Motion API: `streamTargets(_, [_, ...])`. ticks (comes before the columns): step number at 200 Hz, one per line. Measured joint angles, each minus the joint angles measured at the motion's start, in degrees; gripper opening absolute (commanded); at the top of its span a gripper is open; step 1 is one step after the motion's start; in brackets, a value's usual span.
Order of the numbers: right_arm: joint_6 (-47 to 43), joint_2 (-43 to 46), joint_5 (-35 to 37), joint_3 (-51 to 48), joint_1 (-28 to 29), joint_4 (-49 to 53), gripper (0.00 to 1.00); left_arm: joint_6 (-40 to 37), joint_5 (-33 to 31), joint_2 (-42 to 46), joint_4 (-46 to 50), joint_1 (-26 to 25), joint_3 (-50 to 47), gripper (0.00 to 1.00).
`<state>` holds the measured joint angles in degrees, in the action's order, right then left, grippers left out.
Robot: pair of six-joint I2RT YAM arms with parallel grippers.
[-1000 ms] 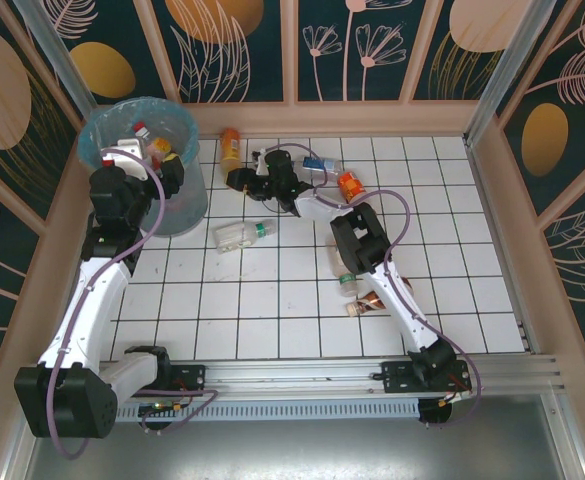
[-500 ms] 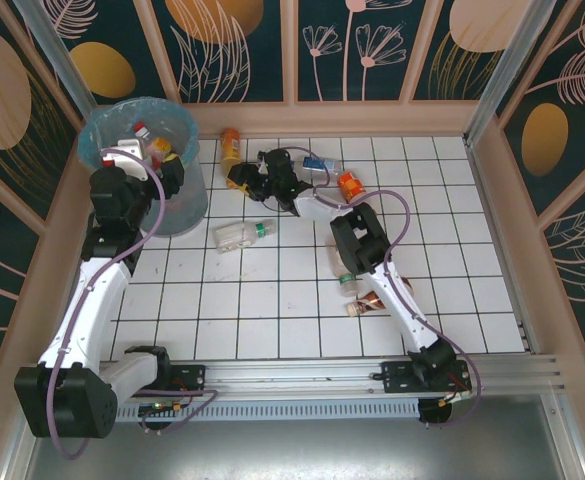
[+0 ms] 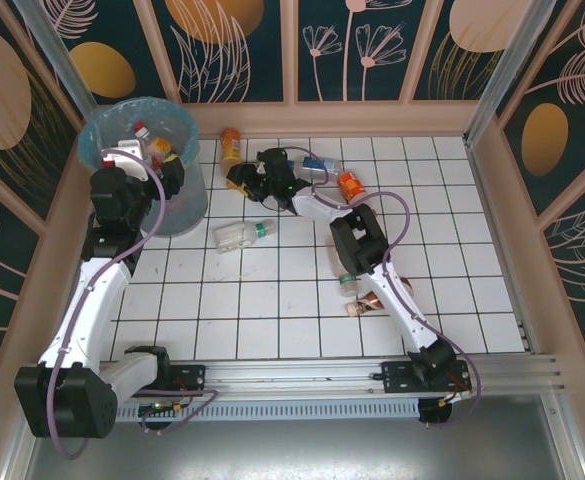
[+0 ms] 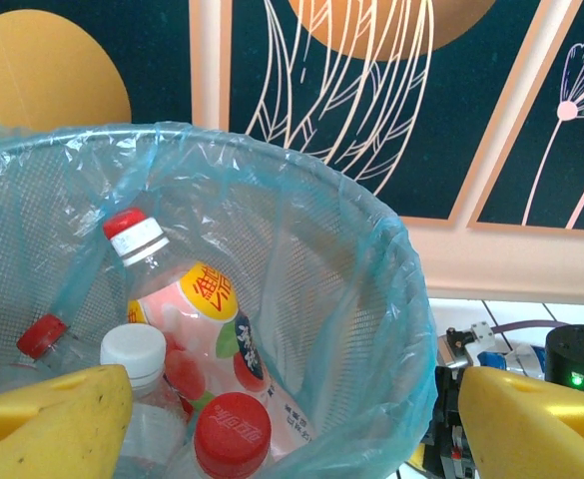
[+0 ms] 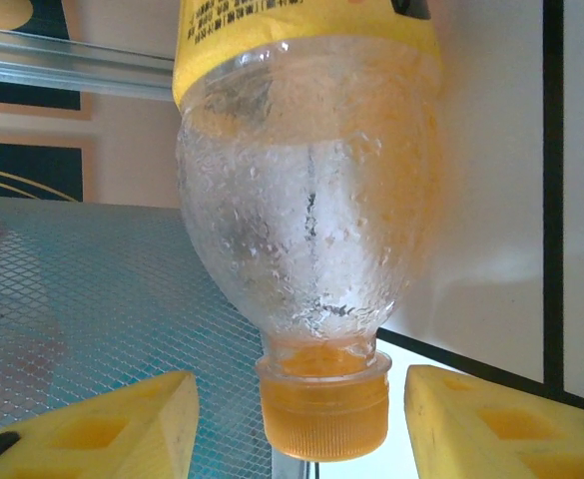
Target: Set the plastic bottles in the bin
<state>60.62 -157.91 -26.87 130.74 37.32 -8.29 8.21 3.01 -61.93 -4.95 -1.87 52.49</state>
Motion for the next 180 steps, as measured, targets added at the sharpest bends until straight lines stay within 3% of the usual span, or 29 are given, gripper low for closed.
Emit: streamTargets(180, [4.94, -3.04, -2.78, 4.07, 0.02, -0.15, 0.52, 0.0, 0.0, 0.0, -0.02, 0.0, -0.11, 0.85])
